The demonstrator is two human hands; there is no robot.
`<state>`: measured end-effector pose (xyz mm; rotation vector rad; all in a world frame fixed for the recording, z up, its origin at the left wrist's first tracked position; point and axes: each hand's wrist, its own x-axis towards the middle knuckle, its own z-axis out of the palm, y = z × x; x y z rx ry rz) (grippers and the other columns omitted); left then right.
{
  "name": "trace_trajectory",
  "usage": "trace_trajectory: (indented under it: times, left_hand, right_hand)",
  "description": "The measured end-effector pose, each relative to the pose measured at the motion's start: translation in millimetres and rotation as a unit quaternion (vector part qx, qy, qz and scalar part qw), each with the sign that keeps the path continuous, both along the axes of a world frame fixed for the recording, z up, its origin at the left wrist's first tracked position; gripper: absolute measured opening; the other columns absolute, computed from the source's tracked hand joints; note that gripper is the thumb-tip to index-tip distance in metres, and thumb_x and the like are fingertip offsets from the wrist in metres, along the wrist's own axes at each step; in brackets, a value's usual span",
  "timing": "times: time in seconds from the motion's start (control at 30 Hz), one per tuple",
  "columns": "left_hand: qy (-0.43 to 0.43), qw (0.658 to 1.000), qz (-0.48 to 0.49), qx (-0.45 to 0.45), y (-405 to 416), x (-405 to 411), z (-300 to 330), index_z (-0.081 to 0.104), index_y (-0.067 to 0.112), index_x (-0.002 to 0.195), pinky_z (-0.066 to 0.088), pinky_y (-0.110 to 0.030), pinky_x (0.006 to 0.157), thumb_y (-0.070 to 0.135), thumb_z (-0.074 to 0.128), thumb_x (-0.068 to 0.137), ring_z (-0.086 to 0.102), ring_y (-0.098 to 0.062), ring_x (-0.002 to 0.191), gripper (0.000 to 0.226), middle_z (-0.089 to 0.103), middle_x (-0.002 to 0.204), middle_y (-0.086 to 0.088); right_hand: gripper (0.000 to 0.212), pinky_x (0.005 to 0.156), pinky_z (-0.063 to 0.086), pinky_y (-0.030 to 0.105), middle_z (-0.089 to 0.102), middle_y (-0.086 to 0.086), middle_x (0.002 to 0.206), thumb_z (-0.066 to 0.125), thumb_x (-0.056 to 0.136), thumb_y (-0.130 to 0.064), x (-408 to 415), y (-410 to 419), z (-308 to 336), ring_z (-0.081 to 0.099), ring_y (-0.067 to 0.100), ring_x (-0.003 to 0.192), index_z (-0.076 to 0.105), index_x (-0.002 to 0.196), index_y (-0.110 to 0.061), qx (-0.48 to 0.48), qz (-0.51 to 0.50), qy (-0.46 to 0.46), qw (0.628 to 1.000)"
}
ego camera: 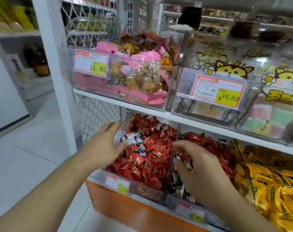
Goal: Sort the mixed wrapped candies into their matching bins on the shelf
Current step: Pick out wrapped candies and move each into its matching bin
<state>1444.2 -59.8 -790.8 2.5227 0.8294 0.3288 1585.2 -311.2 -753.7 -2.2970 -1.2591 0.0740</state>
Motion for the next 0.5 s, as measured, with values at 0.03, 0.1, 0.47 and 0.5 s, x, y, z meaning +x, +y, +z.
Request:
trace_trajectory:
  times: [0.03,0.1,0.47,0.5]
  left_hand:
    - [0.027,0.999,-0.020,-0.036,3,-3,-5,0.006,0.031,0.165,0.022,-0.031,0.121,0.055,0.058,0.098,0.022,-0.019,0.155,0.089,0.017,0.171,0.001]
    - [0.057,0.992,-0.048,-0.099,5,-6,-12,-0.016,0.042,0.161,0.029,-0.032,0.120,0.060,0.056,0.097,0.033,-0.020,0.152,0.098,0.011,0.173,0.002]
    - [0.092,0.981,-0.070,-0.157,14,-7,-10,-0.027,0.058,0.146,0.054,-0.051,0.100,0.060,0.068,0.089,0.068,-0.030,0.113,0.111,0.060,0.130,-0.004]
    - [0.087,0.981,-0.071,-0.158,13,-7,-9,-0.023,0.060,0.144,0.056,-0.052,0.095,0.057,0.069,0.089,0.071,-0.031,0.106,0.107,0.060,0.118,-0.004]
  right_hand:
    - [0.045,0.096,0.025,-0.002,0.052,-0.026,0.139,0.062,0.101,-0.033,-3,15,-1,0.045,-0.007,0.129,0.050,0.144,-0.039,0.003,0.016,0.008,1.000]
    - [0.043,0.097,0.030,0.005,0.053,-0.022,0.141,0.060,0.102,-0.034,-3,49,-5,0.048,-0.002,0.128,0.049,0.144,-0.040,0.000,0.035,0.026,0.999]
    - [0.052,0.102,0.045,0.025,0.053,-0.006,0.142,0.076,0.090,-0.044,22,177,-44,0.057,0.014,0.123,0.059,0.139,-0.040,-0.115,0.055,0.015,0.992]
    - [0.051,0.099,0.048,0.026,0.053,-0.004,0.138,0.079,0.087,-0.044,23,180,-47,0.059,0.014,0.117,0.061,0.136,-0.042,-0.118,0.053,0.012,0.992]
